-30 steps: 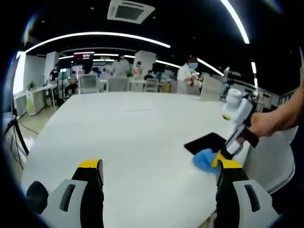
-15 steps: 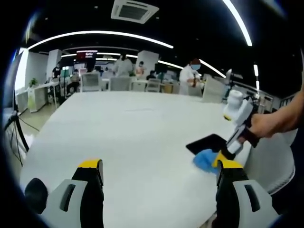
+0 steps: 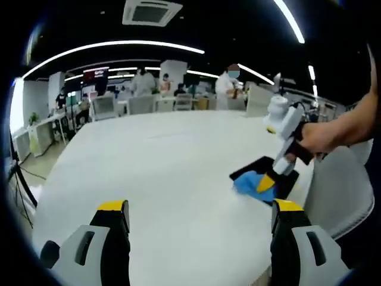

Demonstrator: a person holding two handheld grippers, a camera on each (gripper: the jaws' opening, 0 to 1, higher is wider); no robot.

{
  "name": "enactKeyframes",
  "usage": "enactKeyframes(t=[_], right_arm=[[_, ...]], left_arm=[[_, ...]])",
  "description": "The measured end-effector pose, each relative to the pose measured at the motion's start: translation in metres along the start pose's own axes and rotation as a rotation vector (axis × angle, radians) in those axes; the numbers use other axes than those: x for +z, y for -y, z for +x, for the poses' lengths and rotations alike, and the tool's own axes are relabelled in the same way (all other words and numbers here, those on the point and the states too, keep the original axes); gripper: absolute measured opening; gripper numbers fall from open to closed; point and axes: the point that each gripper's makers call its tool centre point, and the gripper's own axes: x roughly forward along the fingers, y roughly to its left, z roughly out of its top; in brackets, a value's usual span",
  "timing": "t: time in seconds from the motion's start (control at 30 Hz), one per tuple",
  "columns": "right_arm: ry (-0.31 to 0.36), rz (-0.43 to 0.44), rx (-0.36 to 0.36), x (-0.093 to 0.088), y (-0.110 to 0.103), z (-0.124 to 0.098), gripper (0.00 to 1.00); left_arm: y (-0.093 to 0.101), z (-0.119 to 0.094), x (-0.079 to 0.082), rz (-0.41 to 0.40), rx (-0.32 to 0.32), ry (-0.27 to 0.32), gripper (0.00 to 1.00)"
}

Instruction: Wipe the mirror surface with the cleaning cloth until all visible marks leave the cleaned area.

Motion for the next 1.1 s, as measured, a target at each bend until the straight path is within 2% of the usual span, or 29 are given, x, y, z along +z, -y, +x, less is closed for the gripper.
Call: enactKeyframes(t=[0.73,1.1], right_arm=[[0.019,0.017,-0.019,0.044,0.014,0.009,0.0],[0.025,0.027,-0.021,0.051,0.015,0.01,0.0]], left_arm=[[-0.005,0.005,0.007,-0.043,0.004,0.017,1.0],[-0.004,0.007,0.01,-0.042,0.001,0.019,1.0]])
